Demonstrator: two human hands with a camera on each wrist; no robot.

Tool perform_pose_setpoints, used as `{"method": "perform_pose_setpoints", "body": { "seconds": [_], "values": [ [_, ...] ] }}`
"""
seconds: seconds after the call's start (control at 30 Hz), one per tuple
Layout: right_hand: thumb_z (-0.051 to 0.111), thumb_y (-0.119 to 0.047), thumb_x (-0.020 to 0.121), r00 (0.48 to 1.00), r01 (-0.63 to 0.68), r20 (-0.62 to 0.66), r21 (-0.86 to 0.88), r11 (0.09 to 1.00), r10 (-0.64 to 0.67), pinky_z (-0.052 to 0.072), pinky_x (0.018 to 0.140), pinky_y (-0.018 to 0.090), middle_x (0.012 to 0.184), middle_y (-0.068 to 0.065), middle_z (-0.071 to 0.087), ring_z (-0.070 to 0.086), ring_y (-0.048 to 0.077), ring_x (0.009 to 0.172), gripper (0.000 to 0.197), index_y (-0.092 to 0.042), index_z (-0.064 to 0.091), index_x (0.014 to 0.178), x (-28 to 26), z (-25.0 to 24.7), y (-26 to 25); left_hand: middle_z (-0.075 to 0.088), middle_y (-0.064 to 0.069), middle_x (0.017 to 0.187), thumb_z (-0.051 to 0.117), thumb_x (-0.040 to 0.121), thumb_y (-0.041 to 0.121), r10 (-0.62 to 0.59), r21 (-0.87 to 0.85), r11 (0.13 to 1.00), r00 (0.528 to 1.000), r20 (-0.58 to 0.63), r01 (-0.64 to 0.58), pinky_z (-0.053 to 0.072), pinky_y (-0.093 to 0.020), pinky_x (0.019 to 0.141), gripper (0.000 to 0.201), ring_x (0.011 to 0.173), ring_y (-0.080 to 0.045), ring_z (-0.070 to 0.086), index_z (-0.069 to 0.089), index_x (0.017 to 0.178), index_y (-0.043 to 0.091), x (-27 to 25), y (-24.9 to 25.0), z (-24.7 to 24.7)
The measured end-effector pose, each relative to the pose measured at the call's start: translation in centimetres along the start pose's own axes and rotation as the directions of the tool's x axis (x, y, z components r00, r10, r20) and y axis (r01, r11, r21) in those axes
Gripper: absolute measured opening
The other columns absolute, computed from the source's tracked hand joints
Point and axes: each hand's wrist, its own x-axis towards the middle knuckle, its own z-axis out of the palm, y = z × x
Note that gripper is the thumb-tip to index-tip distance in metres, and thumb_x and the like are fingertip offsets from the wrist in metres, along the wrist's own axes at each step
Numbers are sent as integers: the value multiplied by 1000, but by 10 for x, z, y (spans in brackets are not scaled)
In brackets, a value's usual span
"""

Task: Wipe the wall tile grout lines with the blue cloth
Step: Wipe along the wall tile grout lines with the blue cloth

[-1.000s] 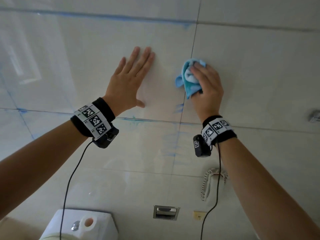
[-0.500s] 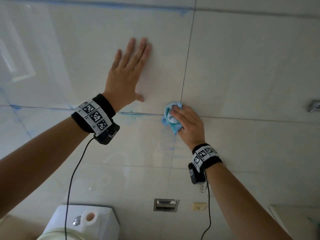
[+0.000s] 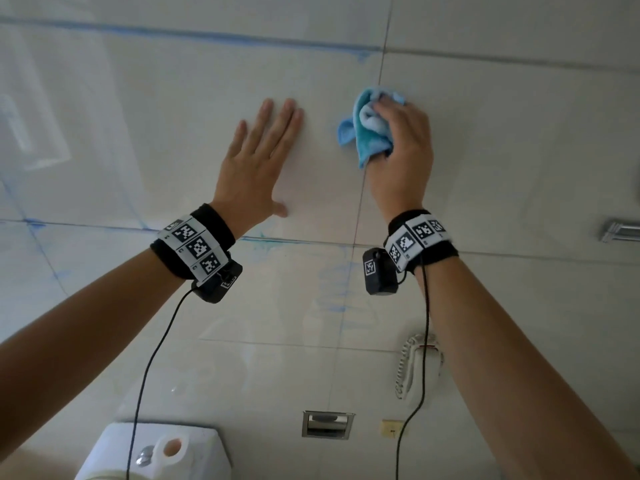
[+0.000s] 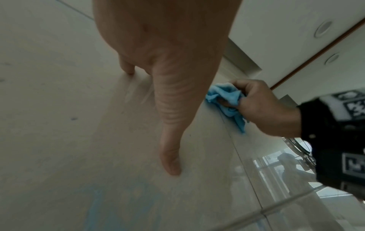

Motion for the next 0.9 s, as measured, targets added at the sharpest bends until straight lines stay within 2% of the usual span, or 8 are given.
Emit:
{"method": "perform_pose_setpoints", "body": {
  "seconds": [0.13,0.2,0.37,0.5,0.6,0.67,0.77,0.9],
  "values": [
    [72,-12,91,992,123,-13,-21,992,-124,54,98,40,125,5,72,63,28,116,29,-9,75,119,-44,17,7,-6,-2,176,100,41,54,0,-4,1000,1000,-11,0,14,-54,130,169,162,-29,-4,-5,167,15,0,-2,4],
    [71,-16,96,978,198,70,-21,980,-196,53,102,41,126,7,71,62,29,118,26,-8,75,121,-82,20,15,-5,-1,176,100,39,54,-4,-31,1000,1000,-13,4,12,-52,130,169,162,-29,-3,-4,167,15,0,-2,6],
    [82,-11,91,898,304,325,29,952,-296,51,107,45,135,4,67,61,29,125,31,-6,75,121,-185,18,32,-4,1,176,99,39,55,-12,-49,999,1000,-8,11,12,-51,131,168,162,-27,-3,-2,168,16,-1,-2,6],
    [82,-5,88,874,307,372,74,949,-312,49,110,42,131,5,71,62,25,125,32,-5,75,118,-191,14,33,-6,1,176,98,41,55,-22,-45,999,1000,6,22,12,-49,131,167,162,-26,-4,-4,167,17,-4,-1,4],
    [81,-2,83,824,310,473,81,947,-311,50,108,40,129,3,70,62,26,124,37,-8,74,120,-177,0,26,-7,0,176,99,43,52,-37,-52,998,999,9,37,13,-50,131,166,162,-27,-5,-5,167,17,-5,4,1],
    [79,-8,82,848,247,478,23,969,-228,48,109,40,133,2,69,57,25,127,42,-11,72,123,-159,-16,20,-7,-1,176,100,45,49,-44,-56,997,999,10,44,13,-51,131,165,162,-29,-5,-5,167,16,-6,8,0],
    [67,-15,86,962,59,272,-85,995,-34,45,104,37,129,6,69,51,26,124,36,-10,72,121,-119,-38,25,-8,-3,176,101,48,47,-46,-60,997,999,13,46,14,-53,130,164,162,-31,-5,-7,167,14,-7,12,-1],
    [69,-9,89,989,39,150,-122,992,-21,51,99,40,122,8,68,54,28,117,31,-6,72,120,-97,-46,43,-9,-5,176,101,47,50,-51,-49,997,999,17,52,15,-55,130,166,161,-32,-6,-9,166,13,-7,14,2]
  ]
}}
